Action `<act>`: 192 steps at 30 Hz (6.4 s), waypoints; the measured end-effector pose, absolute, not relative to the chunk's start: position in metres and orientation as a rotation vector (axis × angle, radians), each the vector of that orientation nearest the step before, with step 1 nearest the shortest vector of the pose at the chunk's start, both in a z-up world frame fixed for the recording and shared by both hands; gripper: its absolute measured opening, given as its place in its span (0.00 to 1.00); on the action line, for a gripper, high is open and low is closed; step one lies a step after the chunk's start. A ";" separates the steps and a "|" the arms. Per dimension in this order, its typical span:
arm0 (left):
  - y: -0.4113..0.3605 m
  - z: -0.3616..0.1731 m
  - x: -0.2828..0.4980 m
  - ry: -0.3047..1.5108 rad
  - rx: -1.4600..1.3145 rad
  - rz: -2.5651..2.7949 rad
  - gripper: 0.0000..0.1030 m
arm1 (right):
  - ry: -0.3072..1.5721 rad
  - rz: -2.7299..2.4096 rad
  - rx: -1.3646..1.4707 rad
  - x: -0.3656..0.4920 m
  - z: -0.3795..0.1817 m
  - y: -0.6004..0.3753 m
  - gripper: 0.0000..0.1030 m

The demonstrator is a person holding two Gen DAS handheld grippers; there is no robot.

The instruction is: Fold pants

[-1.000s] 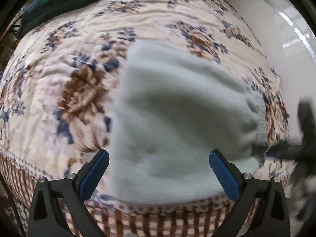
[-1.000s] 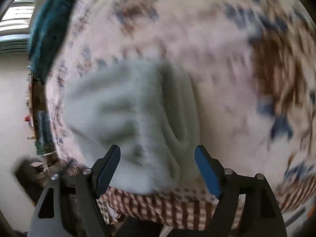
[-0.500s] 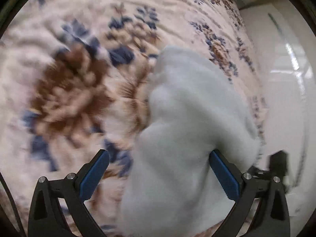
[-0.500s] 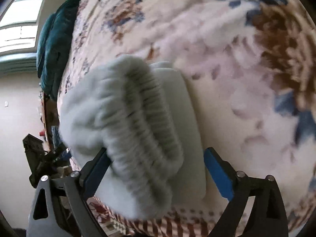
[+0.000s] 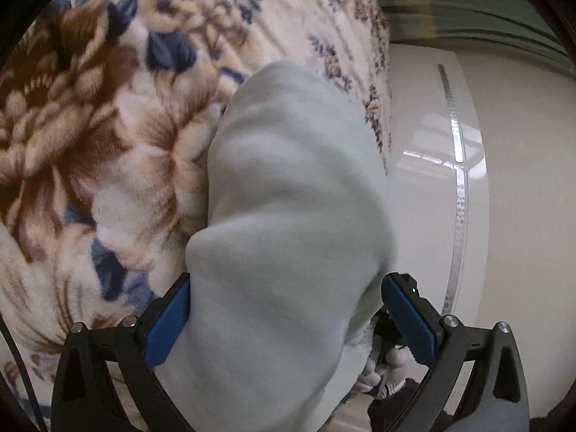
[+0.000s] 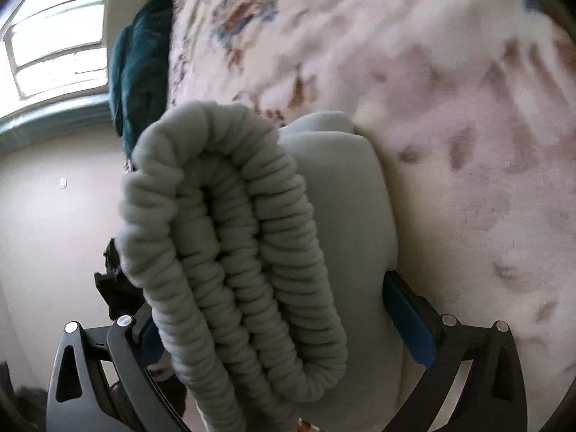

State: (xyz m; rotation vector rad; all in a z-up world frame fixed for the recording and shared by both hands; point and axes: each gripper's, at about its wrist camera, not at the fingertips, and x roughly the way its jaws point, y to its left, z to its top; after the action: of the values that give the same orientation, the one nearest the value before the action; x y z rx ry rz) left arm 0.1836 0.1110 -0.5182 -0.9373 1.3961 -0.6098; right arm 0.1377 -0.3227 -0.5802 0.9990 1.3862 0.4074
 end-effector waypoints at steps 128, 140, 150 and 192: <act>0.369 -0.047 0.220 0.860 0.013 -0.024 1.00 | 0.848 -0.055 0.003 0.163 0.040 0.189 0.98; 0.360 -0.017 0.180 0.800 -0.015 -0.015 1.00 | 0.777 -0.052 -0.004 0.116 0.088 0.179 0.99; 0.356 -0.031 0.197 0.805 -0.024 -0.023 1.00 | 0.798 -0.059 0.030 0.130 0.070 0.164 1.00; 0.353 -0.115 0.285 0.861 0.044 0.035 1.00 | 0.896 -0.138 -0.003 0.236 -0.064 0.169 1.00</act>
State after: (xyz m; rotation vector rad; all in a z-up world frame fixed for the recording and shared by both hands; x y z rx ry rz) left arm 0.2846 0.3529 -0.1146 0.0439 0.8611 0.0352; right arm 0.2359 0.1687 -0.0639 -0.0030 0.8958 -0.1384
